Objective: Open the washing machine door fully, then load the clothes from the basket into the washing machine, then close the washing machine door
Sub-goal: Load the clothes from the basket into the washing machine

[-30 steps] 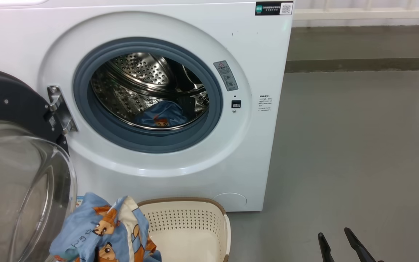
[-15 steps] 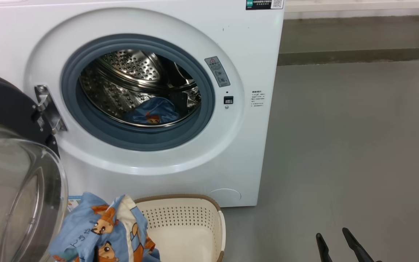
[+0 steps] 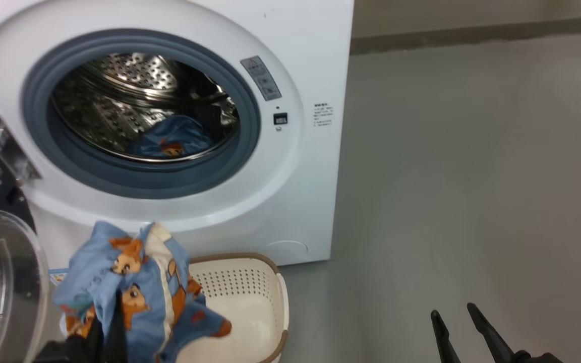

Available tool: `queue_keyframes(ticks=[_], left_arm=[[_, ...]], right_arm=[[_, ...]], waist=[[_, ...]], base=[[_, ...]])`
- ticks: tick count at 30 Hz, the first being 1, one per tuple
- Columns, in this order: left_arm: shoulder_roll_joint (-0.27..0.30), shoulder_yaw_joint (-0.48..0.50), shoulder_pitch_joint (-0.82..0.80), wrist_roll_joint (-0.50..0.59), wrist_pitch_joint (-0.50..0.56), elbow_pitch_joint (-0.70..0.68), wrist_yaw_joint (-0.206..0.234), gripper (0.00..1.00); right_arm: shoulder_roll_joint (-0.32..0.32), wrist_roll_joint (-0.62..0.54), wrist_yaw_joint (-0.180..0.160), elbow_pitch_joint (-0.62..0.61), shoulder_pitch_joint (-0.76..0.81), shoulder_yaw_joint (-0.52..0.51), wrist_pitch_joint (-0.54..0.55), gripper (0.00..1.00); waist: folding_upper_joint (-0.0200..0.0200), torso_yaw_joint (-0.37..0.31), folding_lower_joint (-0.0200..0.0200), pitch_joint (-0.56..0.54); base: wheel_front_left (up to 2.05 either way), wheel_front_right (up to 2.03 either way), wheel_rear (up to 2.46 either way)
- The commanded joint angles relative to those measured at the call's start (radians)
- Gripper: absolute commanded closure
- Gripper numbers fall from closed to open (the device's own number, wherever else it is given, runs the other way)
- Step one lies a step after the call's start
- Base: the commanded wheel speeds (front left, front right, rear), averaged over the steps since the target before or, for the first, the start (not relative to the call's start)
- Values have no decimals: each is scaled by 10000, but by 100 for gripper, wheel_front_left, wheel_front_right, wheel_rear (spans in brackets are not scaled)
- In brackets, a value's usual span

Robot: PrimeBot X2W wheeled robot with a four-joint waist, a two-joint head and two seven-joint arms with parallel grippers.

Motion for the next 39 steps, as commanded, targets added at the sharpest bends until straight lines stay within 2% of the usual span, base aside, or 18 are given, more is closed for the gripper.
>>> queue_keyframes(ticks=[1, 5, 12, 13, 15, 16, 19, 26, 32, 39], left_arm=[[301, 417, -904, 8, -107, -71, -97, 100], [736, 688, -2011, -106, -38, 276, -231, 100], [1963, 1197, -4225, -150, 245, 931, -534, 100], [1963, 1197, -4225, -150, 245, 931, -534, 100], [2507, 1341, -5151, -153, 378, 1341, -704, 100], [2507, 1341, -5151, -153, 378, 1341, -704, 100], [2987, 1402, -6045, -107, 461, 1784, -842, 100], [3984, 1285, -8223, 259, 695, 2942, -980, 100], [4923, 819, -10271, 1033, 844, 4327, -1028, 100], [5571, 458, -12650, 1540, 1132, 5591, -1016, 100]], right_arm=[[-121, 99, 27, -362, -568, 301, -49, 0], [-121, 311, 27, -526, -865, 441, -49, 0], [-121, 737, 27, -767, -1478, 798, -49, 0], [-121, 737, 27, -767, -1478, 798, -49, 0], [-121, 944, 27, -871, -1766, 981, -49, 0], [-121, 944, 27, -871, -1766, 981, -49, 0], [-121, 1112, 27, -957, -2018, 1221, -49, 0], [-121, 1297, 27, -1222, -2459, 1739, -49, 0], [-121, 1166, 27, -1378, -2700, 2332, -49, 0], [-121, 1104, 27, -1473, -2752, 2890, -49, 0]], waist=[[-1, -623, 0, 751], [-1, -1131, 0, 1643], [-1, -1981, 0, 3348], [-1, -1981, 0, 3348], [-1, -2298, 0, 4043], [-1, -2298, 0, 4043], [-1, -2591, 0, 4649], [-1, -3140, 0, 5831], [-1, -3582, 0, 6707], [-1, -4020, 0, 7526]], base=[[0, 0, 0], [0, 0, 0], [0, 0, 0], [0, 0, 0], [0, 0, 0], [0, 0, 0], [0, 0, 0], [0, 0, 0], [0, 0, 0], [0, 0, 0]])
